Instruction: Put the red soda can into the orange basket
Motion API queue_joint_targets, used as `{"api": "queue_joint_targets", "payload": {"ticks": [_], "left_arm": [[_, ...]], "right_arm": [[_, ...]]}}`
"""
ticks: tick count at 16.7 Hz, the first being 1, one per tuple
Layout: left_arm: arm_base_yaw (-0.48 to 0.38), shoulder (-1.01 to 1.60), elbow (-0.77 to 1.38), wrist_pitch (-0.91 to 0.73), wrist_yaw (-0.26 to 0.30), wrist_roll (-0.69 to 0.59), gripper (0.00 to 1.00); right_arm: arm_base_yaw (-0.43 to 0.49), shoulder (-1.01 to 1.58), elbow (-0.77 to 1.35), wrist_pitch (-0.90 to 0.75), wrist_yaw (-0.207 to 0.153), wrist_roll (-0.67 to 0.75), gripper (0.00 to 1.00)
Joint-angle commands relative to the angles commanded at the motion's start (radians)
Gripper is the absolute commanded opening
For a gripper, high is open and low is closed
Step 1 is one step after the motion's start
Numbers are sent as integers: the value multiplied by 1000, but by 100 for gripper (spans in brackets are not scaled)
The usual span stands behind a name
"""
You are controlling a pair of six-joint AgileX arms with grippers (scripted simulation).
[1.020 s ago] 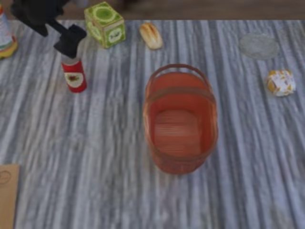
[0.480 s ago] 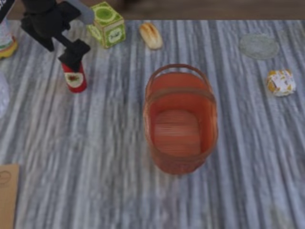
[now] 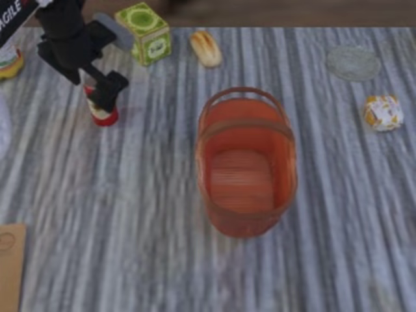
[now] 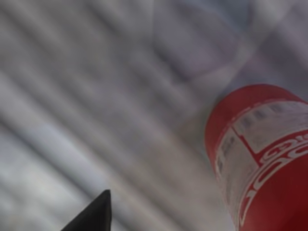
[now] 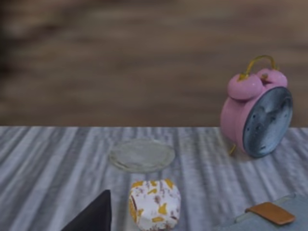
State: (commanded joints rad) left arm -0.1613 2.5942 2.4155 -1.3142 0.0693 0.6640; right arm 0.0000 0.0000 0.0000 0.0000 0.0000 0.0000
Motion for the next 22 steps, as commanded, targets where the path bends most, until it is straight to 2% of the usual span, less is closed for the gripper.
{"api": "queue_joint_targets", "payload": {"ticks": [6,19,22], "left_arm": [[-2,-3,-52,51,0,-2,100],[-2,-3,-52,51,0,-2,2],[-2,-3,-52,51,0,-2,0]], "right_arm": [[0,0,0,0,0,0,100],[0,0,0,0,0,0,100],[0,0,0,0,0,0,100]]}}
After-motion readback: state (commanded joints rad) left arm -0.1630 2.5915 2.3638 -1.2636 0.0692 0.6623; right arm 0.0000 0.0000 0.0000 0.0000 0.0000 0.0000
